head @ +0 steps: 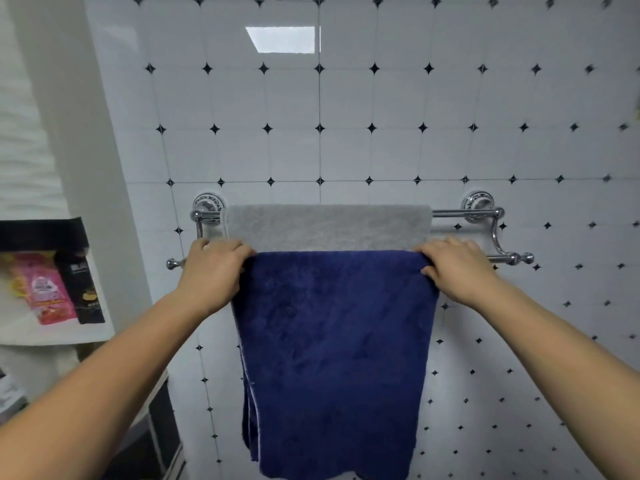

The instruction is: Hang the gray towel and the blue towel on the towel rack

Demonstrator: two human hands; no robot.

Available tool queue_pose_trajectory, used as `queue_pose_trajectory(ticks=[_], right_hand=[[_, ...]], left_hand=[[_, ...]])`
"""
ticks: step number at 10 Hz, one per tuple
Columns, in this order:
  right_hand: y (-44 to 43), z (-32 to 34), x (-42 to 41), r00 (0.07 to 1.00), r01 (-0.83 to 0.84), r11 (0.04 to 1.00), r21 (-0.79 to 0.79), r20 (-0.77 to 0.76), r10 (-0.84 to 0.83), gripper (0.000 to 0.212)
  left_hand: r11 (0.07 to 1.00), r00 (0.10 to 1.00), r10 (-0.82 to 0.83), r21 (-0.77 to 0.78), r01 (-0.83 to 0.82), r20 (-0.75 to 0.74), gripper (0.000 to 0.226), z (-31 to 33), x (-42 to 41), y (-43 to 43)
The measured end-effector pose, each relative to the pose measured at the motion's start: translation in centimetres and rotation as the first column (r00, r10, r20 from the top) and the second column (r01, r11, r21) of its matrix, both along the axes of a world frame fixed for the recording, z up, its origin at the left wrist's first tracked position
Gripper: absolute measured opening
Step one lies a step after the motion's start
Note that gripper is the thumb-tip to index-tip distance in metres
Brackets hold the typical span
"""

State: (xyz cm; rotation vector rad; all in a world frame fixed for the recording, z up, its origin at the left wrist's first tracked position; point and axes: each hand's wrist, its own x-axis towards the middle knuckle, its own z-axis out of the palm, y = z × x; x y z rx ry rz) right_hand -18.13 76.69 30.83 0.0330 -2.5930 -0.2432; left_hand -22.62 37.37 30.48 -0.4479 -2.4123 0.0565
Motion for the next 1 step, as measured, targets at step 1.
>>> queue_pose_trajectory(ticks=[1], right_hand=[[-0.79,-2.0,1.11,0.983,-0.077,0.996,-0.054,-0.168,0.067,0.045]], left_hand=[[1.0,0.995,0.028,0.007,-0.028,-0.093,0.063,-2.64,0.7,-0.55]])
